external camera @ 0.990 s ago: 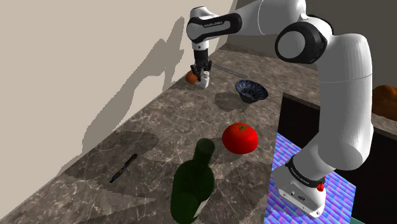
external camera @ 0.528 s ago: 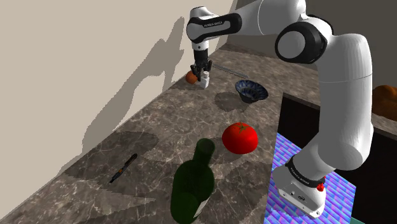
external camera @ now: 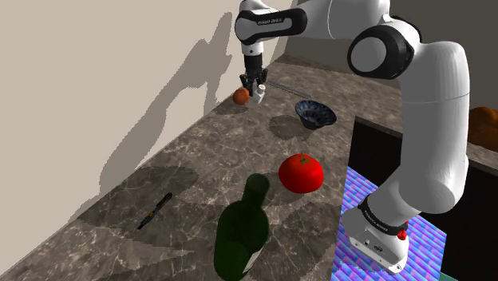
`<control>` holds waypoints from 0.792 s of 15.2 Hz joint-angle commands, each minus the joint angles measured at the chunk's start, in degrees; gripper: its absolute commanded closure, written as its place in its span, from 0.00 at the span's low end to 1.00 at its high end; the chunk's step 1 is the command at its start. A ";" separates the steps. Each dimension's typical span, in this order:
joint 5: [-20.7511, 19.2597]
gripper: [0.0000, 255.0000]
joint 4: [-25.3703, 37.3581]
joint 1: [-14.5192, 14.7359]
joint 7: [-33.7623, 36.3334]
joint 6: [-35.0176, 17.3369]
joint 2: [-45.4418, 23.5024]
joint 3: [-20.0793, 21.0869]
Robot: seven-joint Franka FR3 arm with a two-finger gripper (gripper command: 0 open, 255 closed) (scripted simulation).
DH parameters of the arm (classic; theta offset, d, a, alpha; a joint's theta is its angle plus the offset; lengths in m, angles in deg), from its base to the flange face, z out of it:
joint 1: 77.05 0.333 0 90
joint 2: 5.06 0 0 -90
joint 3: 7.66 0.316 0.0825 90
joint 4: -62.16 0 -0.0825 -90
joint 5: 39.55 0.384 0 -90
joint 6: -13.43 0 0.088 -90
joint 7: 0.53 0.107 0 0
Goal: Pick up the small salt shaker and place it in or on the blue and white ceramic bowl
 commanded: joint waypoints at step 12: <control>-0.02 1.00 7.83 0.05 -0.48 9.21 1.38 -0.06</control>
